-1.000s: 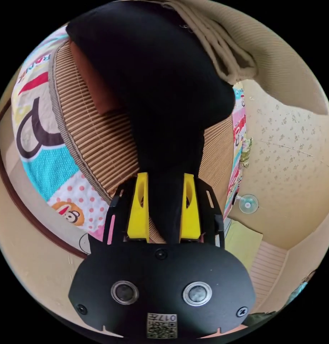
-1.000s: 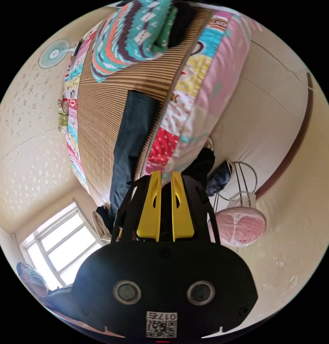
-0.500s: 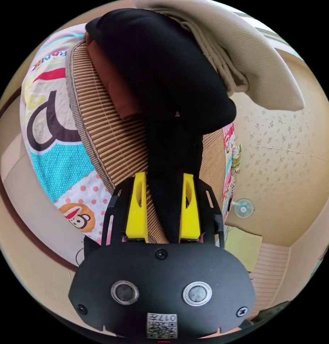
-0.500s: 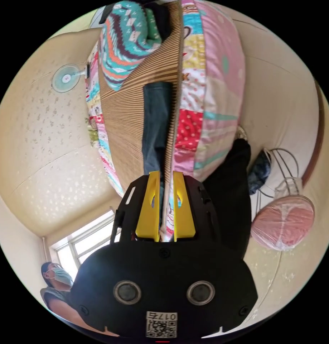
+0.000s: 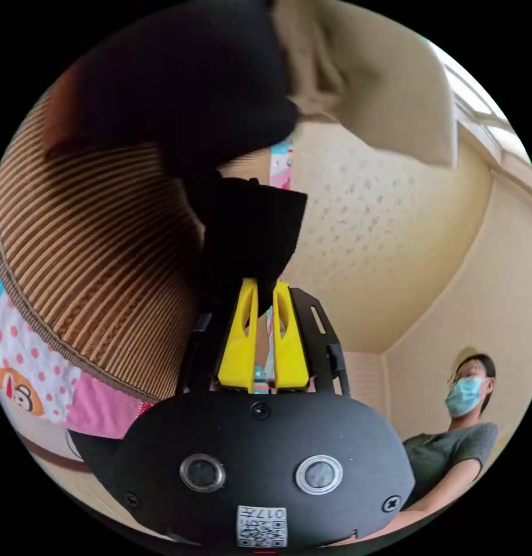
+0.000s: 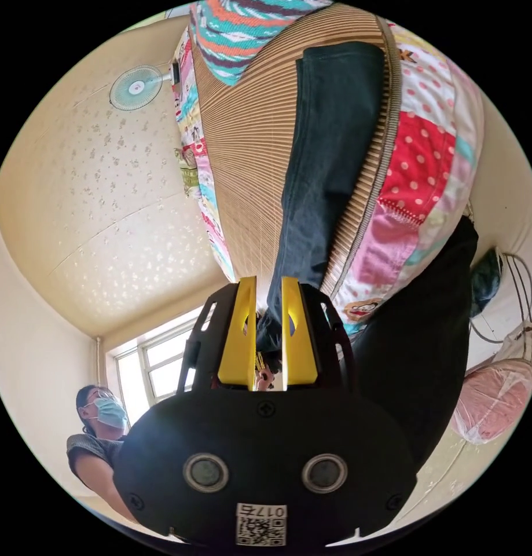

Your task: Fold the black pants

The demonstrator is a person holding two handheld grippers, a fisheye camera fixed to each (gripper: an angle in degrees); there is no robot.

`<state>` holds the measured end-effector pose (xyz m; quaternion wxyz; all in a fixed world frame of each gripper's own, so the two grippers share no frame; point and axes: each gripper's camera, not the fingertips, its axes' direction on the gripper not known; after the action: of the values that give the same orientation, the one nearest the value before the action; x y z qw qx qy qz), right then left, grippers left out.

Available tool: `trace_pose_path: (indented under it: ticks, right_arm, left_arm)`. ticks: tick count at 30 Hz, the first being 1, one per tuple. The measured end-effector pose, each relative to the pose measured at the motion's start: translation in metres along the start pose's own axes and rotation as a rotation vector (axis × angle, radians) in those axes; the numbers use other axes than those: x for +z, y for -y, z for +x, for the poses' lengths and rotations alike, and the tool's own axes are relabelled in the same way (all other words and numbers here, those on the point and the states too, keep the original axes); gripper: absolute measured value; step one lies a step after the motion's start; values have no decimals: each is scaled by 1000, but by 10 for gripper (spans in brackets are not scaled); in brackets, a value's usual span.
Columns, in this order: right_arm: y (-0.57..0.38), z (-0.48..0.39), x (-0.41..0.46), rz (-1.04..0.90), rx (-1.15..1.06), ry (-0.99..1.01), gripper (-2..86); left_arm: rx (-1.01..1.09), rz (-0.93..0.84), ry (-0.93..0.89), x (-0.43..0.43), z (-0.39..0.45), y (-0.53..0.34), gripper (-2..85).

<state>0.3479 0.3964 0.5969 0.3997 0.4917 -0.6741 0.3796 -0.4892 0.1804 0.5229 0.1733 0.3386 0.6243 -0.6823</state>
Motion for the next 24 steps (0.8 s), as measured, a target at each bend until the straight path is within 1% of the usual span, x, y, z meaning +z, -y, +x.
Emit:
trace_pose_path:
  ticks: [1,3,4,6,7,9,10,11,12,14,15,16,17,18,19,21,23,24]
  right_arm:
    - [2,1,0,-7,-2,5,72]
    - [3,2,-2,4,-3,17,73]
    - [4,4,-3,16,-4,38,72]
    - [5,9,-5,35,-4,86,72]
    - [6,12,-6,47,-2,118,71]
    - [6,18,-8,68,2,151,71]
    - [6,21,-10,77,7,165,70]
    - [6,23,-11,79,10,169,70]
    - [6,27,-13,81,17,174,70]
    - [6,31,-19,89,24,178,70]
    - [7,34,-24,99,30,177,70]
    - [7,35,-29,105,34,174,70]
    - [8,36,-32,105,35,170,71]
    - [10,35,-35,99,31,156,72]
    - [13,33,-37,82,13,132,73]
    - [19,26,-32,35,-22,67,77]
    - [27,17,-21,-28,-61,-43,84]
    - [32,10,-9,-75,-92,-140,97]
  left_arm:
    - [57,-38,4,7,14,-2,47]
    - [258,-207,9,44,67,-20,47]
    - [294,-250,3,55,79,-27,47]
    - [404,-416,-45,104,112,-59,47]
    - [419,-458,-60,118,116,-68,47]
    - [437,-635,-80,175,121,-106,55]
    - [436,-684,-74,189,119,-115,58]
    - [435,-806,-56,219,111,-136,73]
    - [414,-956,1,248,97,-157,82]
    - [408,-1141,83,277,76,-185,84]
    - [444,-1183,139,283,69,-195,83]
    - [464,-1179,184,283,68,-198,84]
    - [500,-1133,286,279,66,-196,84]
    - [517,-1046,385,272,66,-188,93]
    - [516,-992,431,267,65,-183,98]
    - [448,-791,587,249,56,-159,128]
    - [362,-745,656,246,41,-147,144]
    - [317,-753,675,248,31,-143,151]
